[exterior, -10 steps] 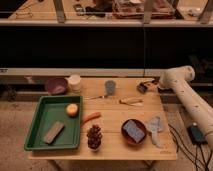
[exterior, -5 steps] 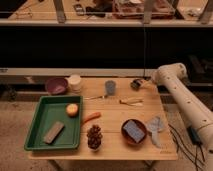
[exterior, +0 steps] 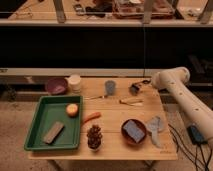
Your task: Wipe table surface with brush
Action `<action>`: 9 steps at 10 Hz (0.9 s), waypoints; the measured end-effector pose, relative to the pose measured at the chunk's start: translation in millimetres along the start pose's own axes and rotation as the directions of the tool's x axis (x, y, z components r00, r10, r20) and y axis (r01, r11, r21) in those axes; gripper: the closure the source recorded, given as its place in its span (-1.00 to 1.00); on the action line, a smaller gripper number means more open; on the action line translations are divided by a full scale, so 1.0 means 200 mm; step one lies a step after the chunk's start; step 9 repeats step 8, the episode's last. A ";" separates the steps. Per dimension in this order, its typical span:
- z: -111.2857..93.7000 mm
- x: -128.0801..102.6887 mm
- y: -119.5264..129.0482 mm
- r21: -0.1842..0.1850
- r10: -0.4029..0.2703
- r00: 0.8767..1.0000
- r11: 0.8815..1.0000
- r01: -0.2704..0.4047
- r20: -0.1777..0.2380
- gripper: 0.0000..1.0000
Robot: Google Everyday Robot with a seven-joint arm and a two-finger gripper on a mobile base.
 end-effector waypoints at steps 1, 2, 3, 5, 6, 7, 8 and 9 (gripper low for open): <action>-0.06 -0.03 -0.02 -0.001 -0.007 1.000 1.000 0.007 0.002 1.00; -0.09 -0.06 -0.03 -0.001 -0.015 1.000 1.000 0.015 0.009 1.00; -0.10 -0.08 -0.03 0.001 -0.017 1.000 1.000 0.017 0.019 1.00; -0.10 -0.22 0.01 -0.014 -0.005 0.997 1.000 0.006 0.074 1.00; -0.09 -0.27 0.03 -0.024 0.011 0.996 1.000 -0.009 0.093 1.00; -0.08 -0.30 0.06 -0.040 0.031 0.993 0.999 -0.027 0.110 1.00; -0.05 -0.31 0.12 -0.065 0.058 0.990 0.997 -0.050 0.125 1.00; -0.05 -0.31 0.12 -0.065 0.058 0.990 0.997 -0.050 0.125 1.00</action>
